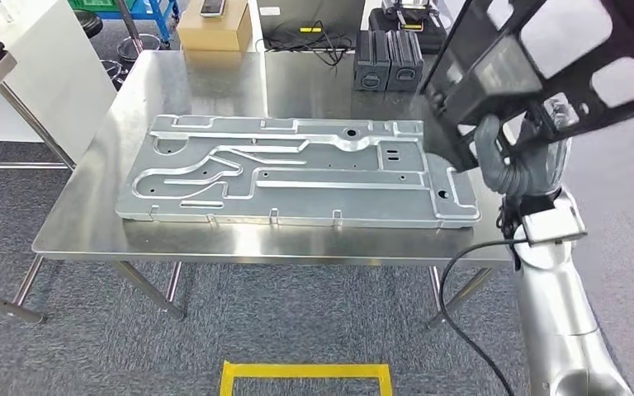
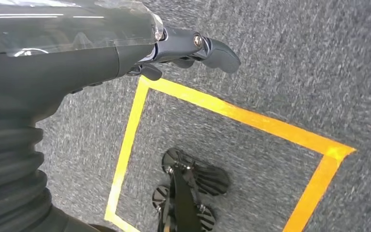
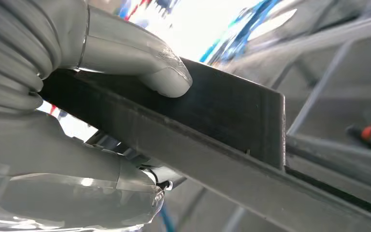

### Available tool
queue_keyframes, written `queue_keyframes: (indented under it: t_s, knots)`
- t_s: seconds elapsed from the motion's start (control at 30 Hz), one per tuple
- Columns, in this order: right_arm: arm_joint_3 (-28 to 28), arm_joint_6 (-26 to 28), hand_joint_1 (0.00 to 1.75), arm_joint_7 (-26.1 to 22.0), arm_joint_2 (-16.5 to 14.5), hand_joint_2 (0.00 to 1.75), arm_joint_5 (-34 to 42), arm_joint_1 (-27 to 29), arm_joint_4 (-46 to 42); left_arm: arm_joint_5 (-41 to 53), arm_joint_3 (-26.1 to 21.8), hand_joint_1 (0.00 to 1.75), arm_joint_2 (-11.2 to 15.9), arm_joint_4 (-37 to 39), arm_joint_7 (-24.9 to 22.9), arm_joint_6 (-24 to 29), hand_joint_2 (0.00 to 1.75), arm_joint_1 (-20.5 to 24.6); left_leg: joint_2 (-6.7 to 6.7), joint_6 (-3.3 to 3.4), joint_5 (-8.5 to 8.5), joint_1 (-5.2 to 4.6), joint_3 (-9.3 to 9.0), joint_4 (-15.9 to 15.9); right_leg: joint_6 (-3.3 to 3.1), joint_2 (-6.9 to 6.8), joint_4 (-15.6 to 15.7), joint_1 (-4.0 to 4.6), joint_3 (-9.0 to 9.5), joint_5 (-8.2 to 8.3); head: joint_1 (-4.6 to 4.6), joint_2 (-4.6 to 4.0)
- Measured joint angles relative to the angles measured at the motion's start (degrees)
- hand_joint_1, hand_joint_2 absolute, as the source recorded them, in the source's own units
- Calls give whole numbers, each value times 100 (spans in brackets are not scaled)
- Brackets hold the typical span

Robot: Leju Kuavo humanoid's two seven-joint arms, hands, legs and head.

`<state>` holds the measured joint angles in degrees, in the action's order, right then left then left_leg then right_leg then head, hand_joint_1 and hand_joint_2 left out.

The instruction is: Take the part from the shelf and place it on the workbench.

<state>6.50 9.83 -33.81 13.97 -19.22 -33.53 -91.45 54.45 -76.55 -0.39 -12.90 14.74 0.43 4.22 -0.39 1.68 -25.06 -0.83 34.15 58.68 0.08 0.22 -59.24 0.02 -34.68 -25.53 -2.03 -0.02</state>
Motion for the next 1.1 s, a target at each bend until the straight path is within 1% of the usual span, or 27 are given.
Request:
queue_keyframes:
  t_s: [0.03, 0.1, 0.13, 0.17, 0.23, 0.27, 0.3, 0.33, 0.37, 0.4, 0.43, 0.47, 0.5, 0.57, 0.63, 0.67, 0.7, 0.77, 0.8, 0.83, 0.87, 0.9, 0.93, 0.97, 1.0, 1.03, 1.1]
  knots:
    - [-2, 184, 175, 148, 10, 175, -402, -322, 295, 0, -1, 0, 11, 0, 10, -17, 175, -5, -8, -28, 3, -2, 12, -2, -7, -1, 31, 8, 2, -3, 0, 0]
    - [111, 435, 175, 624, 11, 175, -1325, -965, 911, -8, -1, 0, 39, 1, 36, -64, 175, -11, -8, -92, -23, -3, 40, 30, -40, -2, 72, -23, 5, 31, 0, 0]
    - [229, 508, 175, 888, 1, 175, -1821, -1303, 1275, -8, -1, 0, 47, 1, 56, -90, 175, -3, -6, -129, -96, -1, 96, 153, -66, -8, 97, -42, 16, 45, 0, 0]
    - [372, 544, 175, 1102, -16, 175, -2245, -1624, 1657, -3, -1, 0, 55, 2, 74, -115, 175, 6, -5, -167, -223, 8, 208, 391, -89, -17, 120, -61, 29, 56, 0, 0]
    - [689, 544, 175, 1364, -98, 175, -2944, -2173, 2463, 14, -2, 0, 63, 2, 111, -169, 175, 9, -2, -229, -553, 52, 587, 1147, -117, -30, 125, -56, 36, 52, 0, 0]
    - [858, 492, 175, 1461, -162, 175, -3264, -2396, 2862, 22, -2, 0, 67, 2, 130, -204, 175, 3, -1, -251, -650, 74, 774, 1483, -121, -30, 124, -54, 38, 47, 0, 0]
    - [1061, 406, 175, 1562, -248, 175, -3609, -2594, 3269, 28, -2, 0, 69, 2, 155, -244, 175, -2, 0, -270, -647, 95, 888, 1652, -122, -28, 123, -53, 44, 41, 0, 0]
    - [1294, 281, 175, 1651, -349, 175, -3977, -2767, 3675, 36, -2, 0, 71, 2, 185, -285, 175, -2, 2, -285, -536, 116, 896, 1601, -119, -25, 122, -53, 55, 31, 0, 0]
    - [1558, 128, 175, 1715, -460, 175, -4349, -2919, 4084, 48, -1, 0, 75, 2, 219, -324, 175, 2, 5, -295, -333, 135, 792, 1324, -112, -22, 120, -54, 76, 17, 0, 0]
    - [1839, -27, 175, 1742, -582, 175, -4694, -3031, 4474, 58, -1, 0, 79, 2, 256, -358, 175, 9, 14, -302, -98, 152, 613, 906, -98, -19, 118, -54, 101, -5, 0, 0]
    - [2110, -171, 175, 1732, -706, 175, -4970, -3110, 4827, 67, 0, 0, 84, 2, 290, -382, 175, 18, 23, -303, 67, 152, 431, 515, -77, -19, 112, -44, 116, -29, 0, 0]
    - [2374, -286, 175, 1712, -825, 175, -5184, -3160, 5147, 73, 1, 0, 88, 2, 320, -399, 175, 28, 28, -285, 172, 149, 297, 213, -51, -20, 102, -34, 119, -48, 0, 0]
    - [2614, -356, 175, 1682, -932, 175, -5331, -3177, 5420, 74, 1, 0, 88, 3, 345, -409, 175, 36, 29, -262, 204, 142, 232, 51, -25, -23, 95, -25, 111, -59, 0, 0]
    - [2966, -410, 175, 1630, -1118, 175, -5484, -3167, 5811, 81, 1, 0, 88, 4, 382, -414, 175, 38, 9, -194, 184, 126, 229, -4, 26, -38, 92, -19, 92, -71, 0, 0]
    - [3203, -416, 175, 1601, -1292, 175, -5587, -3136, 6077, 90, 1, 0, 89, 4, 422, -413, 175, 32, -5, -129, 183, 131, 202, -37, 75, -48, 1, -30, 64, -154, 0, 0]
    - [3315, -417, 175, 1599, -1371, 175, -5632, -3122, 6206, 93, 1, 0, 89, 4, 444, -413, 175, 35, -6, -96, 178, 137, 179, -54, 95, -47, -181, -35, -16, -256, 0, 0]
    - [3435, -416, 175, 1604, -1445, 175, -5667, -3094, 6335, 96, 1, 0, 90, 4, 470, -413, 175, 40, -8, -69, 168, 140, 156, -64, 108, -43, -484, -38, -168, -400, 0, 0]
    - [3641, -408, 87, 1639, -1560, 87, -5700, -2984, 6552, 101, 1, 0, 92, 4, 515, -414, 175, 42, -11, -36, 137, 126, 126, -63, 112, -37, -1249, -37, -607, -676, 0, 0]
    - [3720, -397, 44, 1669, -1607, 44, -5702, -2904, 6643, 106, 1, 0, 92, 4, 538, -418, 175, 37, -14, -27, 120, 114, 108, -61, 103, -35, -1508, -35, -787, -712, 0, 0]
    - [3770, -380, 0, 1703, -1640, 0, -5697, -2829, 6713, 110, 1, 0, 92, 4, 563, -428, 175, 29, -18, -21, 101, 100, 87, -58, 82, -33, -1561, -29, -868, -635, 0, 0]
    - [3806, -353, 0, 1742, -1665, 0, -5686, -2772, 6773, 116, 1, 0, 92, 5, 591, -440, 175, 21, -22, -19, 81, 84, 62, -55, 46, -31, -1384, -16, -834, -450, 0, 0]
    - [3823, -317, 0, 1783, -1678, 0, -5666, -2743, 6819, 119, 1, 0, 91, 6, 618, -453, 175, 14, -25, -20, 60, 72, 35, -53, -1, -29, -1009, 5, -690, -199, 0, 0]
    - [3834, -271, 0, 1827, -1686, 0, -5641, -2732, 6860, 121, 1, 0, 91, 8, 646, -464, 175, 11, -26, -27, 39, 64, 12, -52, -54, -29, -581, 38, -503, 9, 0, 0]
    - [3839, -218, 0, 1873, -1687, 0, -5612, -2733, 6899, 123, 1, 0, 91, 10, 673, -468, 175, 12, -26, -41, 22, 56, -2, -52, -94, -33, -222, 67, -347, 162, 0, 0]
    - [3840, -163, 0, 1916, -1688, 0, -5583, -2733, 6937, 126, 1, 0, 91, 11, 695, -464, 175, 13, -24, -59, 9, 56, -9, -54, -121, -36, 3, 91, -247, 233, 0, 0]
    - [3840, -106, 0, 1957, -1688, 0, -5553, -2727, 6975, 131, 1, 0, 91, 13, 713, -451, 175, 12, -20, -81, 0, 59, -12, -61, -137, -38, 90, 111, -207, 235, 0, 0]
    - [3840, 19, 0, 2040, -1674, 0, -5489, -2704, 7039, 146, 1, 0, 94, 14, 732, -404, 175, 8, -12, -126, -23, 65, -25, -70, -157, -40, 151, 95, -174, 251, 0, 0]
